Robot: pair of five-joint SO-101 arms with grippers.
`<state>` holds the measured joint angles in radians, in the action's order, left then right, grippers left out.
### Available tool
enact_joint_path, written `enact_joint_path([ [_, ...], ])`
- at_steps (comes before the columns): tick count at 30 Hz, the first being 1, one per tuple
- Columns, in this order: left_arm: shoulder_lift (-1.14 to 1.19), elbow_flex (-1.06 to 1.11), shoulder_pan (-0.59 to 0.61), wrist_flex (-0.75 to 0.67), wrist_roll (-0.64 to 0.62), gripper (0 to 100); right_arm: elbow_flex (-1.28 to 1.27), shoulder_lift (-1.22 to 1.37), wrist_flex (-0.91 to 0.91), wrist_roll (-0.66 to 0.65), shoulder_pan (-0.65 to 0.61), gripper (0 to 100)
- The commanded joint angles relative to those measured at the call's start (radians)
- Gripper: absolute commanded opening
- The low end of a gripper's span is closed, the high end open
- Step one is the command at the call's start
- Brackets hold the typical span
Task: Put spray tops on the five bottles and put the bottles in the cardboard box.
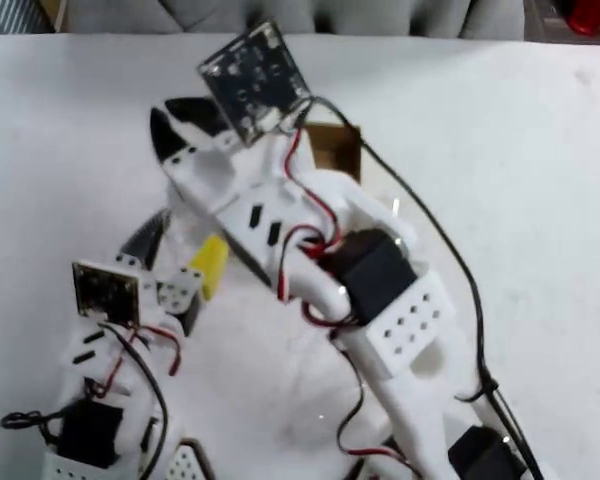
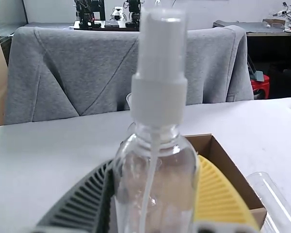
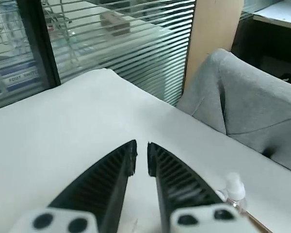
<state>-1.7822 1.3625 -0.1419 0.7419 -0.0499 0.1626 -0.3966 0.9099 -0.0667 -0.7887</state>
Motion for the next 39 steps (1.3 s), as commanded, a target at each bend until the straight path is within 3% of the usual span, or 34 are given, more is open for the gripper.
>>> enact_joint_path([
  [1, -0.018, -0.015, -0.002, 0.008, 0.003, 2, 0.044, -0.007, 0.025, -0.018, 0.019, 1.6],
  [9, -0.018, -0.015, -0.002, 0.008, 0.002, 2, 0.051, 0.025, 0.117, -0.114, 0.019, 1.6],
  [20, -0.018, -0.015, -0.002, 0.008, 0.002, 2, 0.054, 0.070, 0.113, -0.117, -0.012, 1.6],
  [31, -0.015, -0.009, -0.001, -0.032, 0.002, 2, 0.069, -0.062, 0.117, -0.107, 0.028, 1.7],
  [35, -0.012, -0.012, -0.001, -0.035, 0.000, 2, 0.068, -0.087, 0.124, -0.028, 0.085, 1.6],
  [39, -0.008, -0.021, 0.012, -0.044, -0.071, 2, 0.071, -0.097, 0.216, -0.014, 0.088, 1.6],
])
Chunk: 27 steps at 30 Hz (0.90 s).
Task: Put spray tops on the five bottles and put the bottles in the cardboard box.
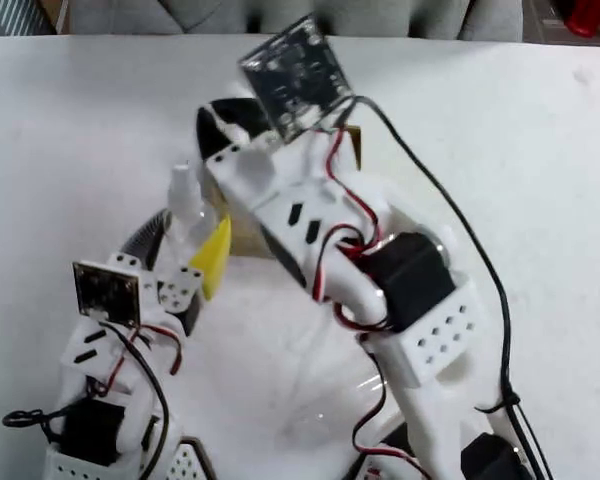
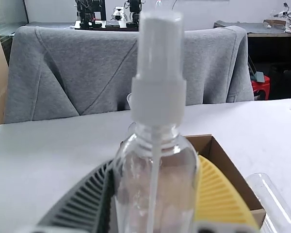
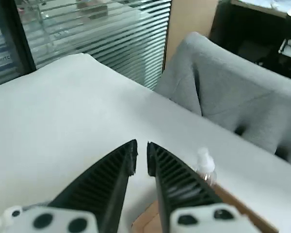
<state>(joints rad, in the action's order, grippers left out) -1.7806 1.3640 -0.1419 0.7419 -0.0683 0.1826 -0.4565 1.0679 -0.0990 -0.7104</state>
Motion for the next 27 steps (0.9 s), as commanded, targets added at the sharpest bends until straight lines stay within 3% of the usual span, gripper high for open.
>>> enact_joint_path([
  [1, -0.007, -0.029, 0.028, -0.049, -0.068, 2, 0.048, -0.044, 0.085, 0.021, 0.010, 1.6],
  [12, 0.470, -0.219, 0.206, -0.180, -0.166, 2, -0.005, -0.053, 0.469, 0.023, 0.012, 1.6],
  [16, 0.496, -0.218, 0.240, -0.226, -0.222, 2, -0.161, -0.053, 0.421, 0.023, 0.008, 1.6],
  [22, 0.501, -0.216, 0.239, -0.226, -0.236, 2, -0.466, -0.053, 0.170, 0.023, -0.079, 1.6],
  [27, 0.503, -0.216, 0.251, -0.219, -0.236, 2, -0.563, -0.054, 0.077, 0.023, -0.091, 1.6],
])
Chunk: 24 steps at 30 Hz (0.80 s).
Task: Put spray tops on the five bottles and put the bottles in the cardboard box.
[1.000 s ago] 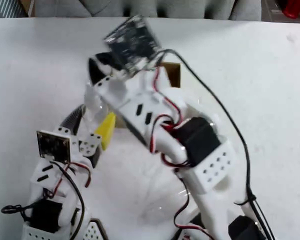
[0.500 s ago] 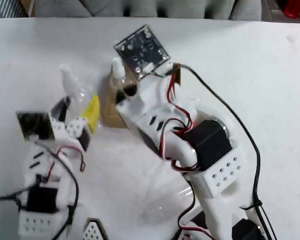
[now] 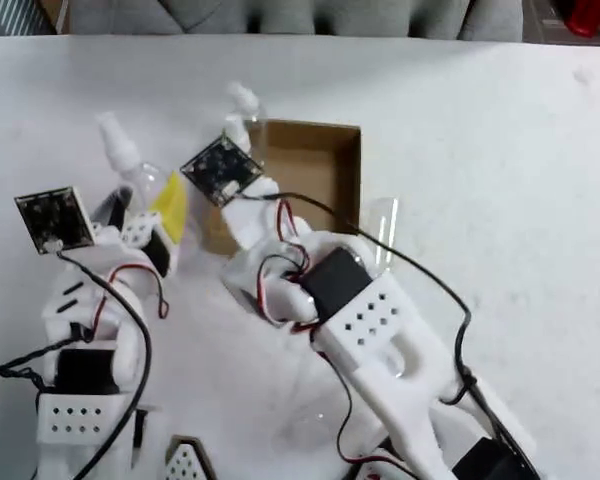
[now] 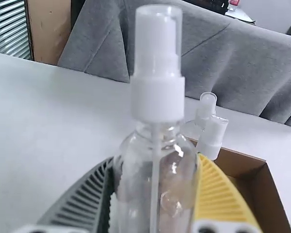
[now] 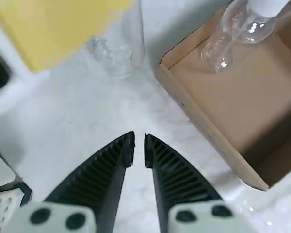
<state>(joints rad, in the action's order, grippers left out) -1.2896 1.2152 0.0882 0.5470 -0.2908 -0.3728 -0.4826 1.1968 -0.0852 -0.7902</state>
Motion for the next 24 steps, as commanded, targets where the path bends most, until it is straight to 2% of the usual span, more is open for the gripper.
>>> enact_joint_path([
  [1, 0.012, -0.068, 0.030, -0.025, -0.014, 2, -0.014, -0.028, -0.054, 0.009, -0.012, 1.6],
  [7, 0.012, -0.072, 0.064, -0.032, -0.018, 2, -0.032, -0.053, -0.054, 0.012, -0.013, 1.6],
  [12, 0.013, -0.075, 0.070, -0.032, -0.130, 2, -0.129, -0.186, -0.116, 0.081, -0.062, 1.6],
  [16, 0.013, -0.077, 0.101, -0.032, -0.140, 2, -0.258, -0.298, -0.236, 0.115, -0.117, 1.6],
  [24, 0.007, -0.077, 0.113, -0.032, -0.207, 2, -0.505, -0.418, -0.564, 0.115, -0.147, 1.6],
])
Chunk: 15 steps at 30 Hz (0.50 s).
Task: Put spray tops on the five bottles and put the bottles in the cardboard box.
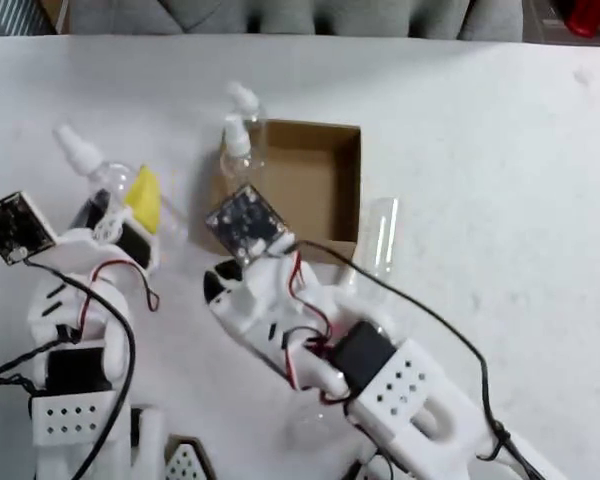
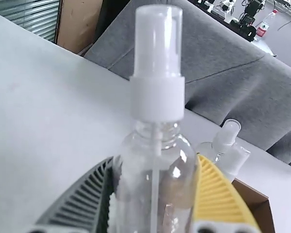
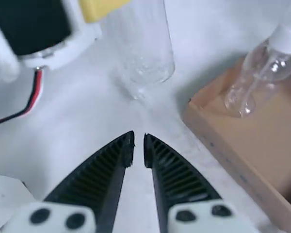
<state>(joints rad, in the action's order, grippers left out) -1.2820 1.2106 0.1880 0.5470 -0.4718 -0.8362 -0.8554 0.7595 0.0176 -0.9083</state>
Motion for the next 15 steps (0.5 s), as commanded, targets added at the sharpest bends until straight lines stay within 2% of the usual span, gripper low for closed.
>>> enact_joint_path([
  [1, -0.001, -0.072, 0.013, -0.032, -0.026, 2, -0.074, -0.050, -0.173, 0.012, -0.042, 1.6],
  [8, -0.002, -0.069, 0.013, -0.026, -0.023, 2, -0.255, -0.053, -0.486, 0.006, -0.131, 1.6],
  [15, -0.010, -0.071, 0.007, -0.023, -0.021, 2, -0.325, -0.048, -0.630, 0.006, -0.133, 1.6],
])
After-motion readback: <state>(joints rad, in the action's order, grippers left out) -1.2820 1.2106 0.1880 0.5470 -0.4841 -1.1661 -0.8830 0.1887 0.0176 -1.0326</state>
